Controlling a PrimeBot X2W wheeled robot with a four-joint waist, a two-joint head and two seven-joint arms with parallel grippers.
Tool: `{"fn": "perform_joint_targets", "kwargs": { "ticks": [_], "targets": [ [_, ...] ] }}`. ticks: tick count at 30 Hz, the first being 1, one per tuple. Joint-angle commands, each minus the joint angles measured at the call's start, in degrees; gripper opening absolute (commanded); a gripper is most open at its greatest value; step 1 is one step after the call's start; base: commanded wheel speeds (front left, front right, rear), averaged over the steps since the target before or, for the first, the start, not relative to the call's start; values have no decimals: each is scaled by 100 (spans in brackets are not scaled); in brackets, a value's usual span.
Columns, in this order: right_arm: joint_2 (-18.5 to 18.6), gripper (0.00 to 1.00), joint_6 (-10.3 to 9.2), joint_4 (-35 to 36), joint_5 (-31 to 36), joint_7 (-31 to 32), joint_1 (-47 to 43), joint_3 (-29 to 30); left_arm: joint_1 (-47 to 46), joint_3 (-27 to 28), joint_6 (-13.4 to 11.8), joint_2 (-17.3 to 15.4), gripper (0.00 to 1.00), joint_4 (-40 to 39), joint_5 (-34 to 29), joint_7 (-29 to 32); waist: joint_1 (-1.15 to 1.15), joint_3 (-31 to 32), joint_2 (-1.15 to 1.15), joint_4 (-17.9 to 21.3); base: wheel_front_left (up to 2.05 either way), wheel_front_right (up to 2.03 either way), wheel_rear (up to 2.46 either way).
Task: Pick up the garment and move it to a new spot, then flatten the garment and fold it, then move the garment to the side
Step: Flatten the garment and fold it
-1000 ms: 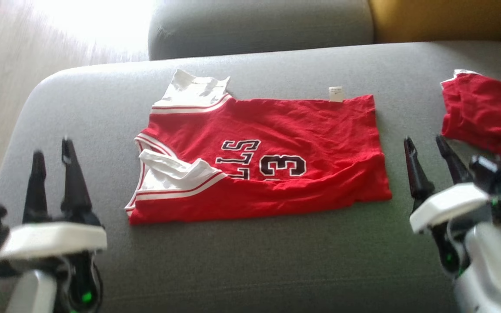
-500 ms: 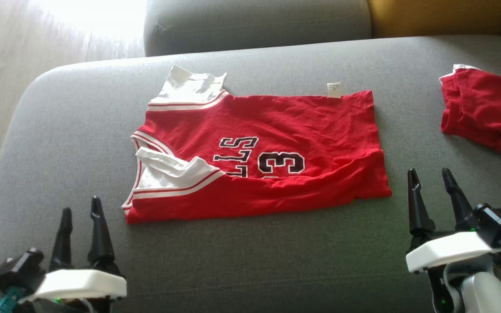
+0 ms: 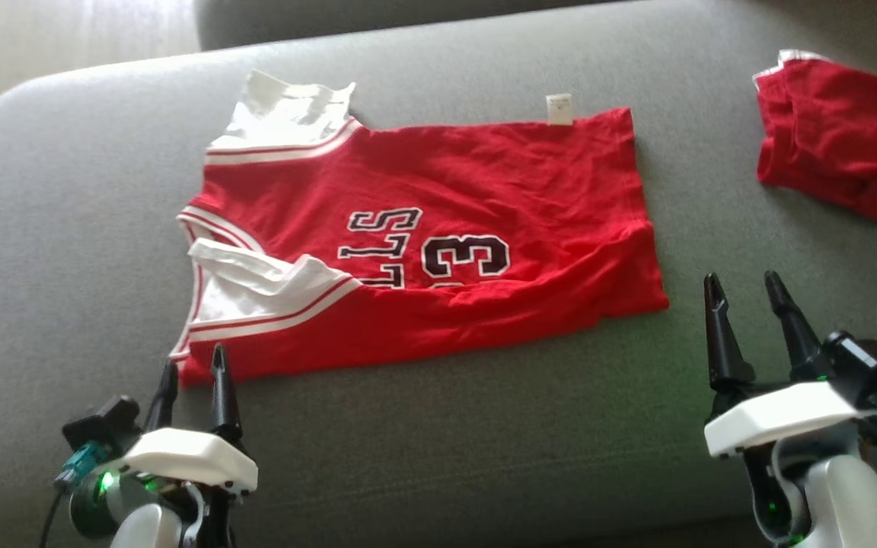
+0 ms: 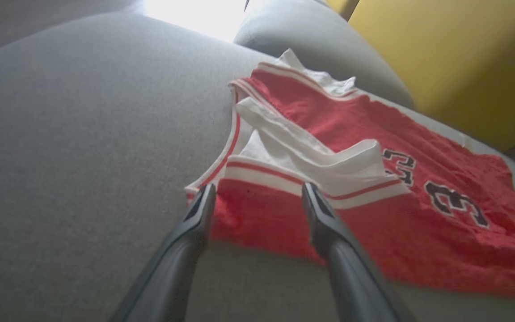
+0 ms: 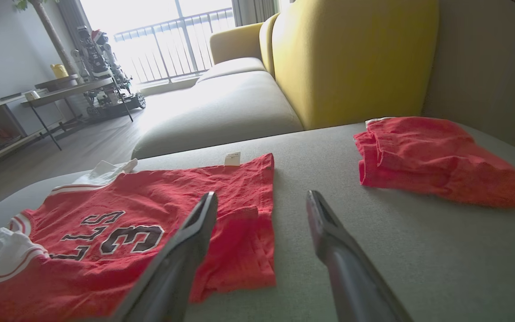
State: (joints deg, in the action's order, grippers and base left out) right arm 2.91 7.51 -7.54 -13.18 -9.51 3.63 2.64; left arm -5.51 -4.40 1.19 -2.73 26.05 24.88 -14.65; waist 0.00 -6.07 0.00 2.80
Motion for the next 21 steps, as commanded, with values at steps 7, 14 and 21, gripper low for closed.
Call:
{"fn": "perform_joint_targets", "kwargs": {
  "ticks": [7,14,21],
  "targets": [
    [-2,100,-2,219,-33,-11,386,-14,-672,368,-367,-176,100,966,-13,51,0,-292,0,283,0,0,0],
    [-2,100,-2,149,-71,-45,390,15,-856,420,-502,-196,100,1375,-8,19,0,-309,0,318,0,0,0],
    [-3,100,-2,80,-75,-12,439,-30,-1013,314,-355,-173,0,1636,16,4,0,-308,0,261,0,0,0]
  ]
}}
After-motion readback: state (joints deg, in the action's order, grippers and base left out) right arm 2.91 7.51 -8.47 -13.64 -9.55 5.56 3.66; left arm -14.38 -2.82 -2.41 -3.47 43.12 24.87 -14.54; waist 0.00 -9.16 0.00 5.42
